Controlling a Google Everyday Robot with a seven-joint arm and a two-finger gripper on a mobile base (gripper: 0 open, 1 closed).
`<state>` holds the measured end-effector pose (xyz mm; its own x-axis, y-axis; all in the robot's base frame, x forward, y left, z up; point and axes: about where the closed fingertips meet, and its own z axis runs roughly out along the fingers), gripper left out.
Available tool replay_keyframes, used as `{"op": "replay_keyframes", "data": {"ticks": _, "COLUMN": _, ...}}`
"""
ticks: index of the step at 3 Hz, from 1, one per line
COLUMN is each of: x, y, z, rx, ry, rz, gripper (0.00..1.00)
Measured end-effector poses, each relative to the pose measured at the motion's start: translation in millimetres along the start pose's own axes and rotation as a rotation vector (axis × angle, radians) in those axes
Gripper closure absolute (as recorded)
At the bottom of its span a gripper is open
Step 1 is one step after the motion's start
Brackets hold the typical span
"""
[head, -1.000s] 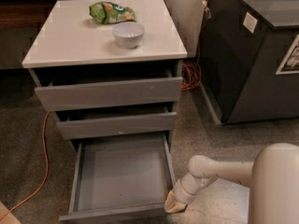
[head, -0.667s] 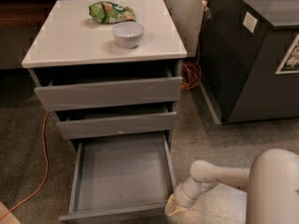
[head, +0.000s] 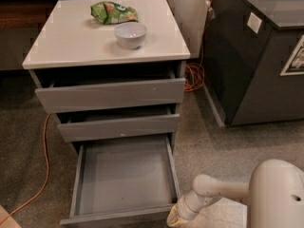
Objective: Close bottom drawer
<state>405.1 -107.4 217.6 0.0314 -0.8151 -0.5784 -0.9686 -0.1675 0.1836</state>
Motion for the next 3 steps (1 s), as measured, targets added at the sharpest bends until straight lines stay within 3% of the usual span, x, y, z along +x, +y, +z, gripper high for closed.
{"op": "replay_keyframes", "data": {"ticks": 3, "x": 20.1, "y": -26.7, "z": 20.0, "rx": 0.115, "ry": 0.014, "rz": 0.003, "gripper": 1.0}}
